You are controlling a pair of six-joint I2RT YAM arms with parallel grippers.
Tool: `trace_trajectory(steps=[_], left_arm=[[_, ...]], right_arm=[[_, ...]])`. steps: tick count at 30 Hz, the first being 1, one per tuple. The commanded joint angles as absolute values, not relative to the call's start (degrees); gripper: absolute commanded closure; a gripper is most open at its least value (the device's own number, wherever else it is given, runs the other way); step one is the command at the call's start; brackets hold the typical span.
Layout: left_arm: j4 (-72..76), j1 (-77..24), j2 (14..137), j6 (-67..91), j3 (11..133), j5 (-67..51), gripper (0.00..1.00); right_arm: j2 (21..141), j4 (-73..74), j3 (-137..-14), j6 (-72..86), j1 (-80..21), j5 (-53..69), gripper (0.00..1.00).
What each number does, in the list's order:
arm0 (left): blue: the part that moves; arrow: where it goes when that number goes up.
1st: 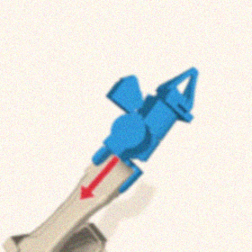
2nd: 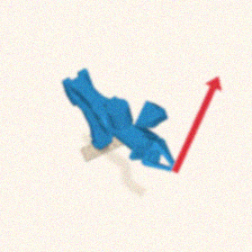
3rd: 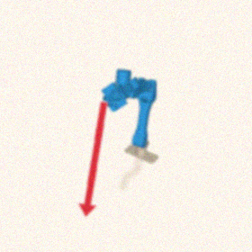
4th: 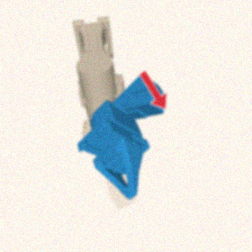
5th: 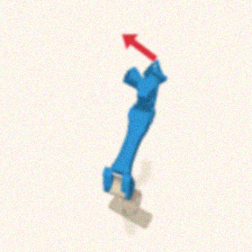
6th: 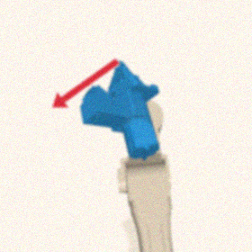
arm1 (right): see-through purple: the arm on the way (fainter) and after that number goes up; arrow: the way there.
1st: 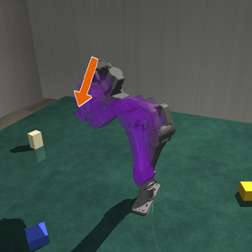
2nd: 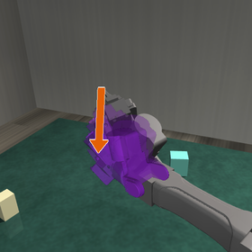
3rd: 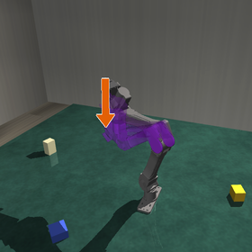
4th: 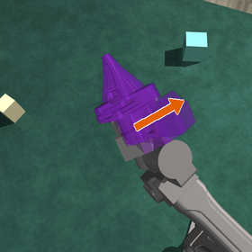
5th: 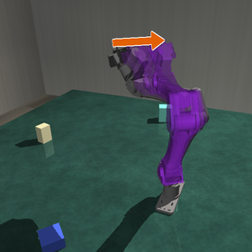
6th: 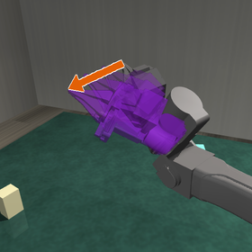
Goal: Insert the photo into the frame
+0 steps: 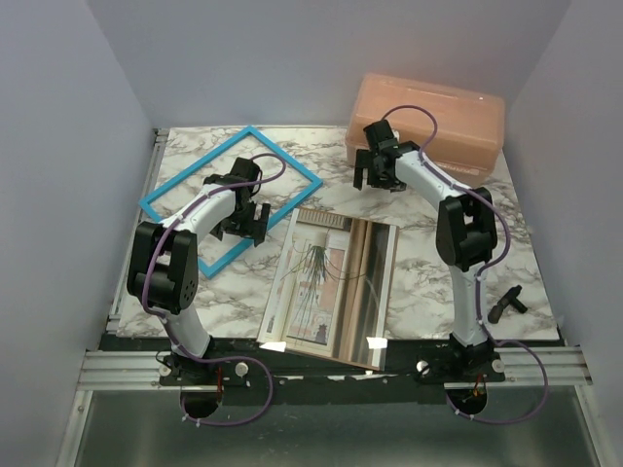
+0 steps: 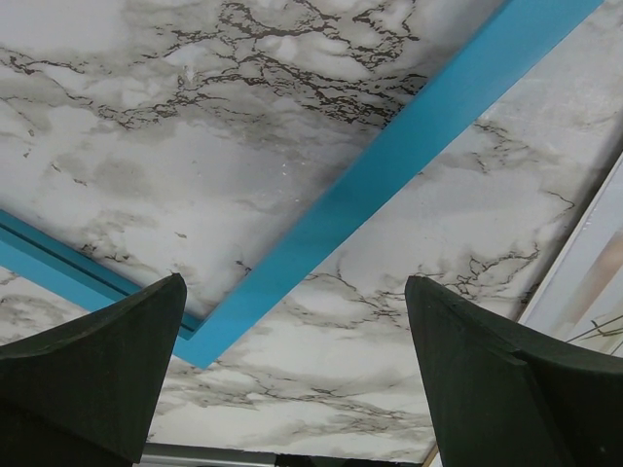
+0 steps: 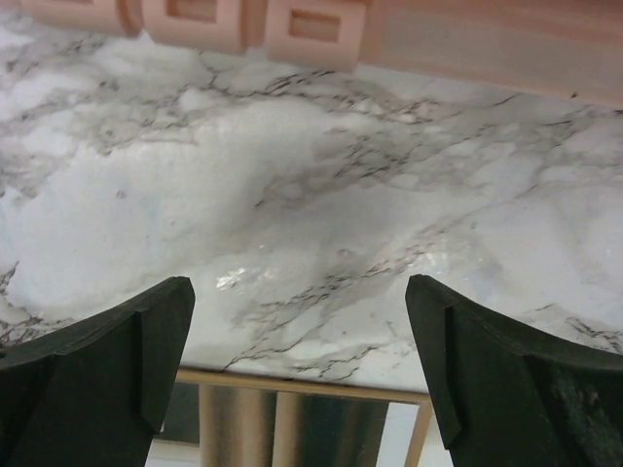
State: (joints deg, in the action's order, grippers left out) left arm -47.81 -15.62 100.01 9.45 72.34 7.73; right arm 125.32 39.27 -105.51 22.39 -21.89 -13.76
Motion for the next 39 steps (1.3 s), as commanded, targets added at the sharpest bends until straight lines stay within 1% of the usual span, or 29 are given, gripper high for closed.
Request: trace_trajectory(steps=[1, 4, 8, 12, 17, 22, 26, 33, 39], left_arm=[[-48.6, -15.6, 101.0, 8.9, 73.7, 9.6, 0.01], [-48.6, -15.6, 101.0, 8.9, 73.7, 9.7, 0.01], [-48.6, -15.4, 101.5, 8.6, 74.0, 10.5, 0.01], [-48.4, -13.9, 101.4, 8.4, 74.0, 11.7, 0.02], [-47.5, -10.9, 101.7, 8.5, 73.9, 7.6, 0.02], [-47.4, -10.8, 103.7, 8.2, 73.9, 3.4, 0.06], [-47.6, -10.8, 105.2, 8.4, 73.9, 2.6, 0.09], [-47.6, -11.5, 104.8, 8.1, 73.1, 2.3, 0.16], [-50.9, -13.5, 105.9, 8.2, 73.6, 1.9, 0.16]], right_arm=[[128.0, 38.6, -109.6, 21.6, -17.9, -16.7, 0.0], [127.4, 38.9, -109.2, 21.8, -17.4, -15.9, 0.0], [123.9, 38.5, -105.9, 22.0, -17.4, -11.7, 0.0], [117.1, 35.3, -97.7, 22.7, -17.5, -5.1, 0.0], [108.1, 30.8, -85.4, 24.9, -17.5, 3.5, 0.0], [100.7, 28.9, -76.6, 26.7, -17.5, 7.5, 0.0], [96.3, 27.4, -70.7, 27.7, -17.5, 8.9, 0.0], [92.9, 27.9, -67.6, 28.4, -17.5, 10.7, 0.0], [91.7, 30.3, -69.1, 27.6, -17.5, 10.9, 0.0]])
